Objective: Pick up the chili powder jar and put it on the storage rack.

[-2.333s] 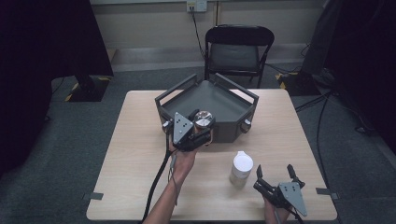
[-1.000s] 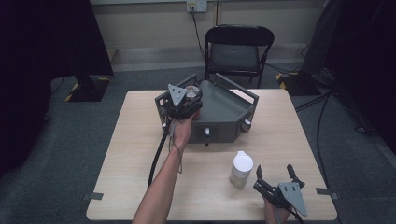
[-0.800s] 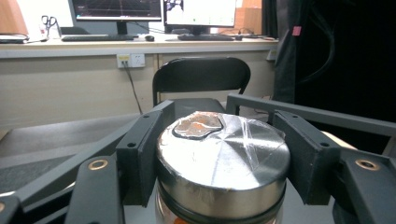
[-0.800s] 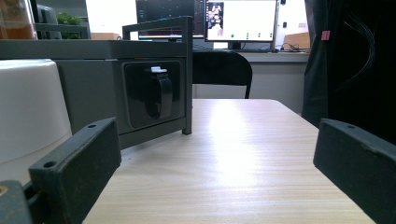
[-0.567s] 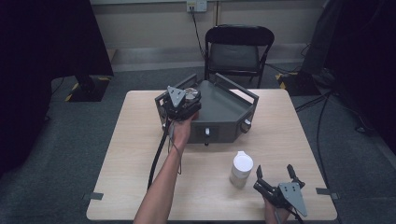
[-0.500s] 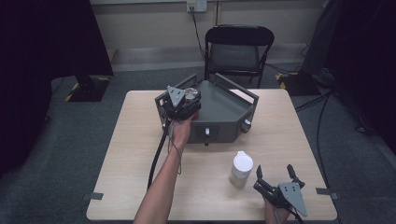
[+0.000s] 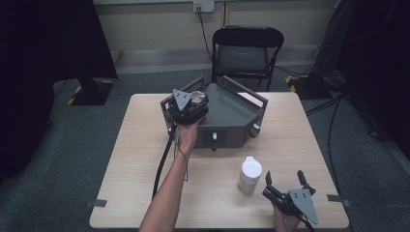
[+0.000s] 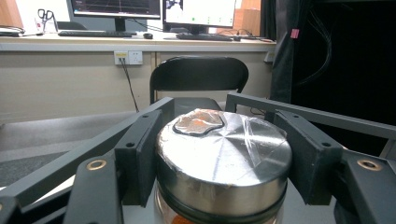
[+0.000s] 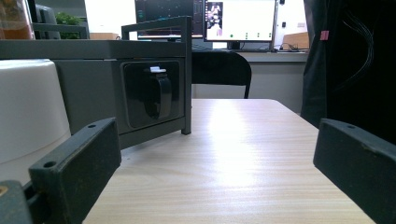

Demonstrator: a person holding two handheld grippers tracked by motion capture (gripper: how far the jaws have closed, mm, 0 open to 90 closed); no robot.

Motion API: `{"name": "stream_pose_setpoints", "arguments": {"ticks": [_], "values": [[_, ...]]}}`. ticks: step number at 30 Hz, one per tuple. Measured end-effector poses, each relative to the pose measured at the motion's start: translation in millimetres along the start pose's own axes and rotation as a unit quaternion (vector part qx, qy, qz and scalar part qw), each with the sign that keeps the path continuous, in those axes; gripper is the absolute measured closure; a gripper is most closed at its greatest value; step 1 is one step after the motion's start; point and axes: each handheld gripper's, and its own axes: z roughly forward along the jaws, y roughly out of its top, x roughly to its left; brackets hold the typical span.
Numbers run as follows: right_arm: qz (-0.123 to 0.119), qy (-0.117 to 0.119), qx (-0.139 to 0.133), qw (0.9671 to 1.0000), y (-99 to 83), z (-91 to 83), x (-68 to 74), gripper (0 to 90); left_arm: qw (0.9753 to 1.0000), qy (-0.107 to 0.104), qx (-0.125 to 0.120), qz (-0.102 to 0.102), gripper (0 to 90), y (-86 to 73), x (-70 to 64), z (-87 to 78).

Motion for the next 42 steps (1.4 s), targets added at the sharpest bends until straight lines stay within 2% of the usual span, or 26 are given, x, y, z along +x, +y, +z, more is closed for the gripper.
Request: {"name": "stream_pose_setpoints", "arguments": {"ticks": [6,7,9,10,13,15,17,21,28,31,33,38,40,42], "values": [[0.000,0.000,0.000,1.0000,0.0,0.0,0.1,0.0,1.0000,-0.005,0.003,-0.003,34.5,1.1,3.1,0.1],[0.000,0.000,0.000,1.0000,0.0,0.0,0.1,0.0,0.9999,-0.007,0.005,-0.012,33.0,1.1,4.3,0.9],[0.000,0.000,0.000,1.0000,0.0,0.0,0.1,0.0,0.9996,-0.007,0.008,-0.025,21.6,0.7,5.2,1.5],[0.001,0.000,0.000,1.0000,0.1,0.0,0.1,0.0,0.9996,-0.005,0.002,-0.028,17.4,-1.5,4.3,0.7],[0.000,0.000,0.000,1.0000,0.1,0.0,0.1,0.0,0.9997,0.004,-0.013,-0.021,3.1,-5.4,-0.5,-0.8],[0.000,0.000,0.000,1.0000,0.0,-0.1,0.1,0.0,0.9996,0.001,-0.018,-0.024,0.4,-5.3,0.4,-3.1],[0.001,0.000,0.000,1.0000,0.1,-0.1,0.1,0.0,0.9994,-0.007,-0.022,-0.026,0.0,-6.0,2.7,-6.0],[0.001,-0.001,0.001,1.0000,0.3,0.1,0.1,0.0,0.9996,-0.014,-0.020,-0.012,0.2,-4.0,3.5,-12.8],[0.000,0.002,0.000,1.0000,0.0,-0.1,-0.5,0.0,0.9990,-0.020,-0.034,-0.023,0.0,-12.0,0.6,-28.6],[0.001,0.002,0.000,1.0000,0.0,-0.1,-0.7,0.0,0.9991,-0.022,-0.036,-0.011,0.0,-16.2,-2.5,-34.0],[0.000,0.002,0.000,1.0000,0.0,-0.1,-0.4,0.0,0.9987,-0.024,-0.041,-0.016,0.0,-18.3,-2.0,-38.4],[0.000,0.000,0.000,1.0000,0.0,-0.1,0.2,0.0,0.9986,-0.032,-0.040,-0.011,0.0,-19.4,0.1,-50.0],[0.000,0.000,0.000,1.0000,0.0,-0.1,0.1,0.0,0.9983,-0.032,-0.049,-0.007,0.0,-23.4,0.7,-56.4],[0.000,0.000,0.000,1.0000,0.0,-0.2,0.2,0.0,0.9972,-0.040,-0.062,-0.013,0.1,-28.1,4.3,-62.7]]}}
